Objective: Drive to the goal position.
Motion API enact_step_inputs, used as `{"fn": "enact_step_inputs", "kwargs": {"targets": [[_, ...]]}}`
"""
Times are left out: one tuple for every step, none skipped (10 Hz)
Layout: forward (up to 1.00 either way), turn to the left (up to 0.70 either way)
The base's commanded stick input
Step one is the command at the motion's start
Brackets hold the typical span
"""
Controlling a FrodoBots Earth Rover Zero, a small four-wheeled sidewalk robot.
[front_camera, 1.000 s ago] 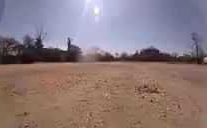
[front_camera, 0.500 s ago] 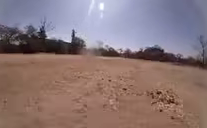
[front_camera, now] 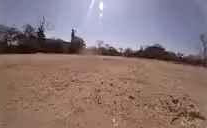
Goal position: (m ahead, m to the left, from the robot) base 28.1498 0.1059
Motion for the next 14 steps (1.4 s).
{"fn": "enact_step_inputs", "kwargs": {"targets": [[1.0, 0.0], [1.0, 0.0], [1.0, 0.0], [1.0, 0.0], [1.0, 0.0], [1.0, 0.0], [1.0, 0.0], [1.0, 0.0], [1.0, 0.0], [1.0, 0.0], [1.0, 0.0], [1.0, 0.0], [1.0, 0.0], [1.0, 0.0]]}}
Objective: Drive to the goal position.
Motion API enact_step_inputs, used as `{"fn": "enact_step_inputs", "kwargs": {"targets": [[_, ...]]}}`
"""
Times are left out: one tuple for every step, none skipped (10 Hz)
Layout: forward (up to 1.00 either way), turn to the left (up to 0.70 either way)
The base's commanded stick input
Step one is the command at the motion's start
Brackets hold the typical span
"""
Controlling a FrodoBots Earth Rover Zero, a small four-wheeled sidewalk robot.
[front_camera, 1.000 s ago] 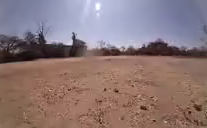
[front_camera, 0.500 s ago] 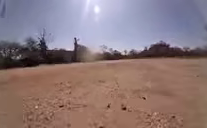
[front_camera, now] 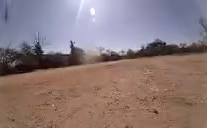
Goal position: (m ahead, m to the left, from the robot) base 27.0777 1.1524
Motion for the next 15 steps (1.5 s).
{"fn": "enact_step_inputs", "kwargs": {"targets": [[1.0, 0.0], [1.0, 0.0], [1.0, 0.0], [1.0, 0.0], [1.0, 0.0], [1.0, 0.0], [1.0, 0.0], [1.0, 0.0], [1.0, 0.0], [1.0, 0.0], [1.0, 0.0], [1.0, 0.0], [1.0, 0.0], [1.0, 0.0], [1.0, 0.0]]}}
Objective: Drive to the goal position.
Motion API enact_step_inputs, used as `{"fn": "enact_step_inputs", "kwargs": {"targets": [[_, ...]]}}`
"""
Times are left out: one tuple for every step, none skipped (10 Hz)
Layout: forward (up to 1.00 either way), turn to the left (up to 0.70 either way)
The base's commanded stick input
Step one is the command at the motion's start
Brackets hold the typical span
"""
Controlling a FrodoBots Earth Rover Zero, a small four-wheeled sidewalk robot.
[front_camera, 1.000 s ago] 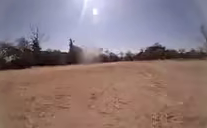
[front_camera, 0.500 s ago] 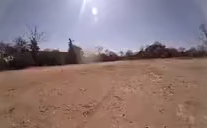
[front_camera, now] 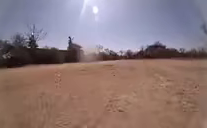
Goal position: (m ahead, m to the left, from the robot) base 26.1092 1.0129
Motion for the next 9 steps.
{"fn": "enact_step_inputs", "kwargs": {"targets": [[1.0, 0.0], [1.0, 0.0], [1.0, 0.0], [1.0, 0.0], [1.0, 0.0], [1.0, 0.0], [1.0, 0.0], [1.0, 0.0], [1.0, 0.0]]}}
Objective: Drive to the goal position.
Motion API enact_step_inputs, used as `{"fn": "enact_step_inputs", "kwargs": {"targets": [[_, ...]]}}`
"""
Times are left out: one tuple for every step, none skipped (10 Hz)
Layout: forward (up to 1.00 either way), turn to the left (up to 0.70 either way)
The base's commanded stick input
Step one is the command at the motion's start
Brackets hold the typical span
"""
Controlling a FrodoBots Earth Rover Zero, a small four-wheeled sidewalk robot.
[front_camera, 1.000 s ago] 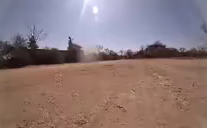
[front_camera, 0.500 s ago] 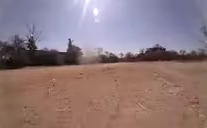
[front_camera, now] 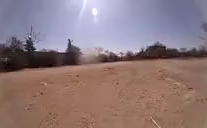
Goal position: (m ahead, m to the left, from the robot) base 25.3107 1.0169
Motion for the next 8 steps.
{"fn": "enact_step_inputs", "kwargs": {"targets": [[1.0, 0.0], [1.0, 0.0], [1.0, 0.0], [1.0, 0.0], [1.0, 0.0], [1.0, 0.0], [1.0, 0.0], [1.0, 0.0]]}}
